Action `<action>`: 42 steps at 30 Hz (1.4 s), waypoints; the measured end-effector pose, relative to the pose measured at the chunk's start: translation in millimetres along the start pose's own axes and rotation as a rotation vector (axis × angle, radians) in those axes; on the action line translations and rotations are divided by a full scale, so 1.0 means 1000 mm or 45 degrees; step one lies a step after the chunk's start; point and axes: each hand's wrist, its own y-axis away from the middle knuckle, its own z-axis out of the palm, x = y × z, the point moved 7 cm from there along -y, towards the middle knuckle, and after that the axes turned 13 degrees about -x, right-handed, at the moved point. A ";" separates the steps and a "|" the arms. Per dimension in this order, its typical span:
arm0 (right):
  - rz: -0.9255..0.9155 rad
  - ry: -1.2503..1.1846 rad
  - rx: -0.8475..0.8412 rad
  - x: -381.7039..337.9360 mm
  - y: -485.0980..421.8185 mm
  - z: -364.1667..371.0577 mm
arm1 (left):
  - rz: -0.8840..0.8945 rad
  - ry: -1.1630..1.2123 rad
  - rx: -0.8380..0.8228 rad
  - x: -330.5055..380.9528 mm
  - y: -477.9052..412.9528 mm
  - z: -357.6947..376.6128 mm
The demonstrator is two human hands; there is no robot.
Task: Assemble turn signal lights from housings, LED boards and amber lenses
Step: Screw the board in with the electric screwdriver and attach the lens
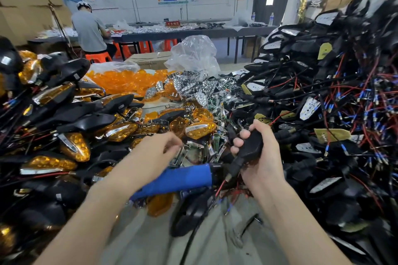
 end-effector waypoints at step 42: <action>0.103 0.076 -0.056 0.008 -0.003 0.001 | -0.040 -0.862 -0.224 -0.024 -0.033 -0.008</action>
